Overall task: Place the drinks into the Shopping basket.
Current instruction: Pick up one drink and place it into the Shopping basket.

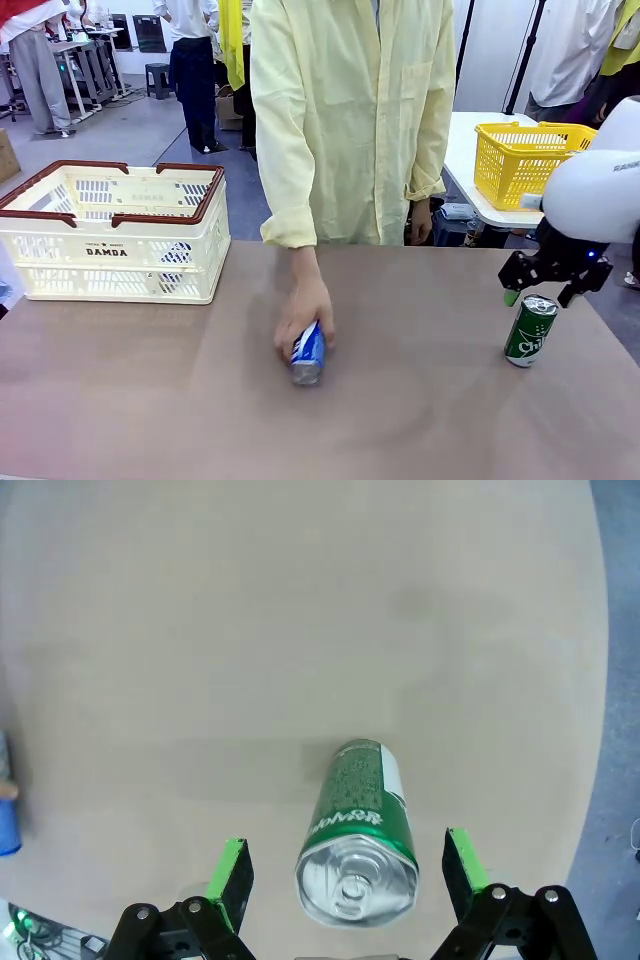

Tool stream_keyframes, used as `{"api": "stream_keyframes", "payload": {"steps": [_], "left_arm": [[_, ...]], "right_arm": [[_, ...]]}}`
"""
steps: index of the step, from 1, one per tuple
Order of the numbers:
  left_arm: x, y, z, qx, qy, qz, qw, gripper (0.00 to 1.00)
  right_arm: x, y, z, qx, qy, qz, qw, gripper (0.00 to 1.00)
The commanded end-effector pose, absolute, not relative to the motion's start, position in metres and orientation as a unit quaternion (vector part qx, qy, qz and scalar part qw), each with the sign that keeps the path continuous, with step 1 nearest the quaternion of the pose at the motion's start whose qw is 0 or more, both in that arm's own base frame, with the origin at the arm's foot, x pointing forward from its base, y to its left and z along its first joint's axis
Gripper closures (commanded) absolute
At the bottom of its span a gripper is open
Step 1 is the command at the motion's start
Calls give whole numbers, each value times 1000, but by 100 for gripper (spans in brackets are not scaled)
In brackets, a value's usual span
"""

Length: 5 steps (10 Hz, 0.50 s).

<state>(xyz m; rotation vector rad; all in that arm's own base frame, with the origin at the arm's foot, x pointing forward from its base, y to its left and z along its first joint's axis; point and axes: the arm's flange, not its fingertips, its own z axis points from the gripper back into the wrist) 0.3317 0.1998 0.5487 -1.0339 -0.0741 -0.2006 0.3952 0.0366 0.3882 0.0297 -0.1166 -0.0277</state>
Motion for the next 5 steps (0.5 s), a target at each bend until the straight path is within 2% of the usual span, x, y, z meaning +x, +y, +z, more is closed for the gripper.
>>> {"api": "stream_keyframes", "payload": {"steps": [1, 4, 5], "left_arm": [[330, 200, 551, -497, -35, -92, 862, 0], [330, 200, 551, -497, -35, -92, 862, 0], [330, 200, 551, -497, -35, -92, 862, 0]], "right_arm": [[379, 44, 355, -17, -51, -29, 998, 0], [381, 48, 344, -36, -36, -26, 998, 0], [381, 49, 345, -45, -26, -14, 999, 28]]}}
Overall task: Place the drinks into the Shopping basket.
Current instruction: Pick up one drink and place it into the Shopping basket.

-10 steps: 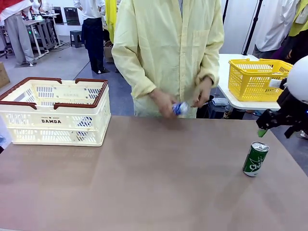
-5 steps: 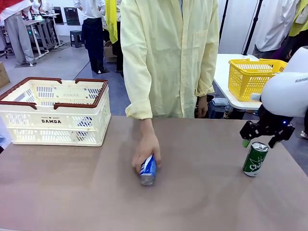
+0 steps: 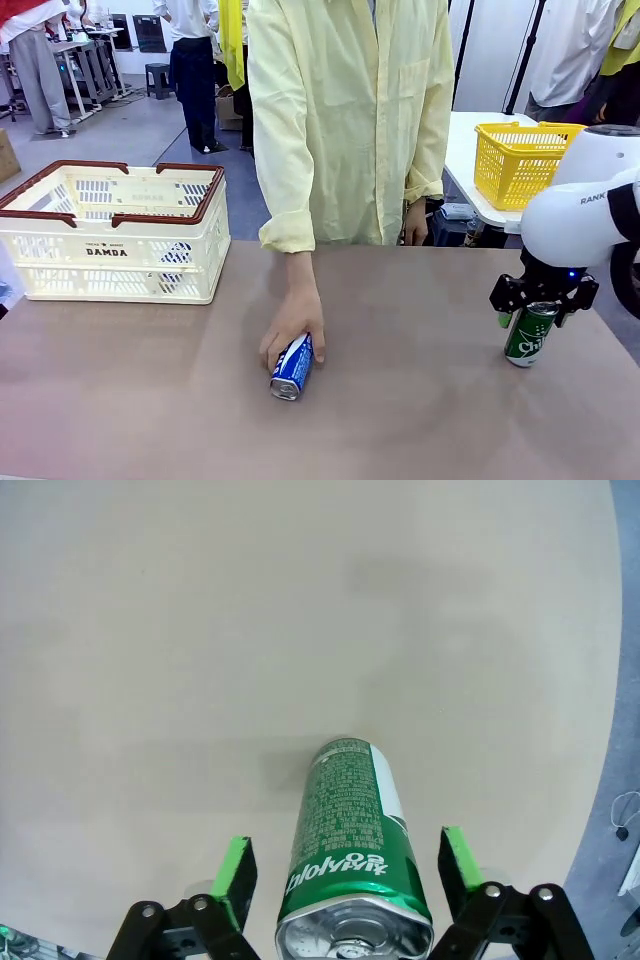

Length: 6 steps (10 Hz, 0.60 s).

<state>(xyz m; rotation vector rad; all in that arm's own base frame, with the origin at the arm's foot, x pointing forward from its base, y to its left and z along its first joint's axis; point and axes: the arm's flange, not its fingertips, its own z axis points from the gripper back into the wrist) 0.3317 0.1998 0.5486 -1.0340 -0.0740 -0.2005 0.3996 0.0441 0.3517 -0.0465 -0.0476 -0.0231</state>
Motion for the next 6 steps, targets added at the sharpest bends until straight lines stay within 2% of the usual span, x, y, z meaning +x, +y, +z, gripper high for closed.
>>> {"api": "stream_keyframes", "payload": {"steps": [1, 2, 6], "left_arm": [[330, 200, 551, -497, -35, -92, 862, 0], [330, 200, 551, -497, -35, -92, 862, 0], [330, 200, 551, -497, -35, -92, 862, 0]], "right_arm": [[381, 51, 345, -38, -24, -15, 999, 88], [382, 51, 345, -33, -20, -17, 999, 100], [381, 49, 345, -25, -13, -12, 1000, 100]]}}
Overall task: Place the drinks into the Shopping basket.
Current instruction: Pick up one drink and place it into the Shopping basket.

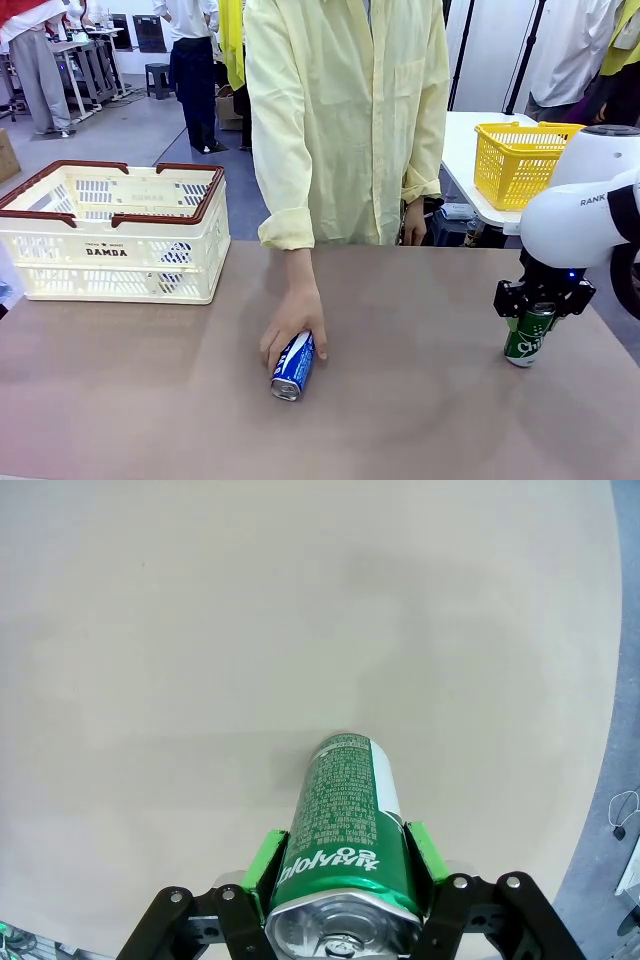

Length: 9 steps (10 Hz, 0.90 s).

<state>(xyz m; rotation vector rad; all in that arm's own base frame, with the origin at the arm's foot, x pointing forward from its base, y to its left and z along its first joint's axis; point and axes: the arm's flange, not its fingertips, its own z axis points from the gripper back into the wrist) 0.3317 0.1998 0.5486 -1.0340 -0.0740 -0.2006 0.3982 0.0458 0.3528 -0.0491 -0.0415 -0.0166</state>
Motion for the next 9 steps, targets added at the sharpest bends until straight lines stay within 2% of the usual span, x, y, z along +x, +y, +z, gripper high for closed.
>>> {"api": "stream_keyframes", "payload": {"steps": [1, 3, 5, 7, 9], "left_arm": [[330, 200, 551, -497, -35, -92, 862, 0], [330, 200, 551, -497, -35, -92, 862, 0], [330, 200, 551, -497, -35, -92, 862, 0], [330, 200, 551, -497, -35, -92, 862, 0], [330, 200, 551, -497, -35, -92, 862, 0]], "right_arm": [[380, 49, 346, -22, -13, -10, 1000, 100], [379, 47, 365, -7, -15, 10, 1000, 100], [376, 45, 440, 15, -21, 29, 999, 100], [362, 46, 507, 30, -18, 4, 999, 100], [357, 32, 511, 76, -61, 3, 995, 100]]}}
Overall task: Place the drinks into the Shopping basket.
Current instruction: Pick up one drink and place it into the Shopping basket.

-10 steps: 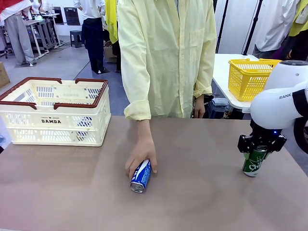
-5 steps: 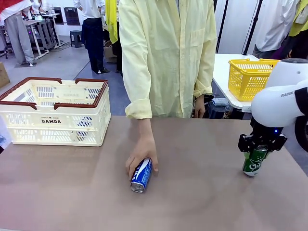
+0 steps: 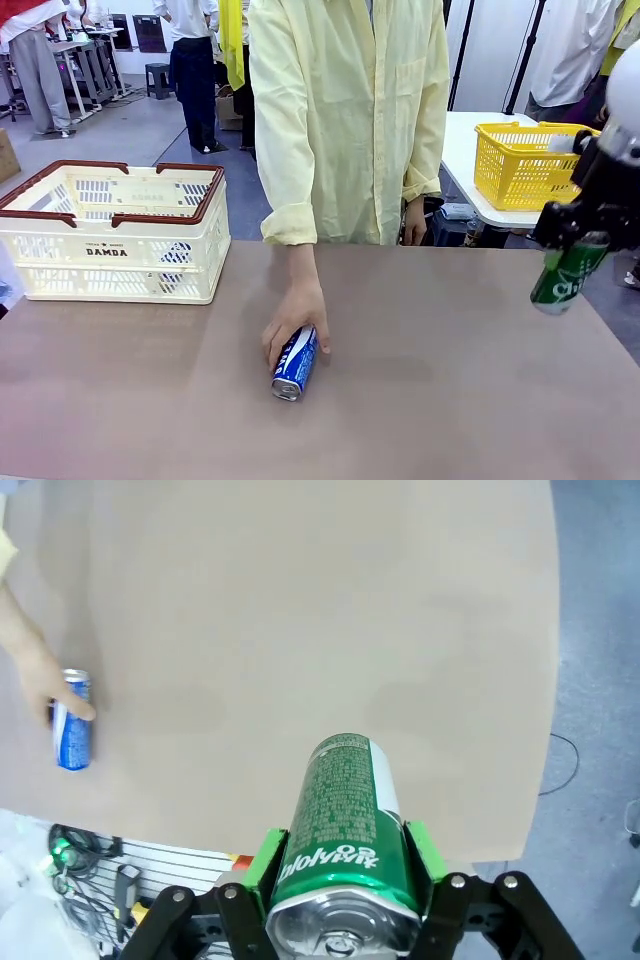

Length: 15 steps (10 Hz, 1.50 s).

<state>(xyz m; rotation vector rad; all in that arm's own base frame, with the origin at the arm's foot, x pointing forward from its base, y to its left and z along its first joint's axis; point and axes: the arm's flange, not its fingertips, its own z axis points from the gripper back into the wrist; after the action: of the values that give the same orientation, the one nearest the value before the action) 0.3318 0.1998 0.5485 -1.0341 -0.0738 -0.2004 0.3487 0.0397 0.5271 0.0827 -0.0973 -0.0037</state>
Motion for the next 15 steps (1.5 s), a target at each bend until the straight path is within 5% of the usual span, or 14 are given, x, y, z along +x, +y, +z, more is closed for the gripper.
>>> {"api": "stream_keyframes", "payload": {"steps": [1, 5, 10, 15], "left_arm": [[330, 200, 551, -497, -35, -92, 862, 0], [330, 200, 551, -497, -35, -92, 862, 0], [330, 200, 551, -497, -35, -92, 862, 0], [330, 200, 551, -497, -35, -92, 862, 0]], "right_arm": [[353, 44, 510, 21, -34, 5, 999, 100], [357, 64, 520, 34, -58, -20, 998, 100], [474, 270, 515, 28, -111, -14, 993, 100], [557, 442, 445, 69, -67, 60, 994, 100]]}}
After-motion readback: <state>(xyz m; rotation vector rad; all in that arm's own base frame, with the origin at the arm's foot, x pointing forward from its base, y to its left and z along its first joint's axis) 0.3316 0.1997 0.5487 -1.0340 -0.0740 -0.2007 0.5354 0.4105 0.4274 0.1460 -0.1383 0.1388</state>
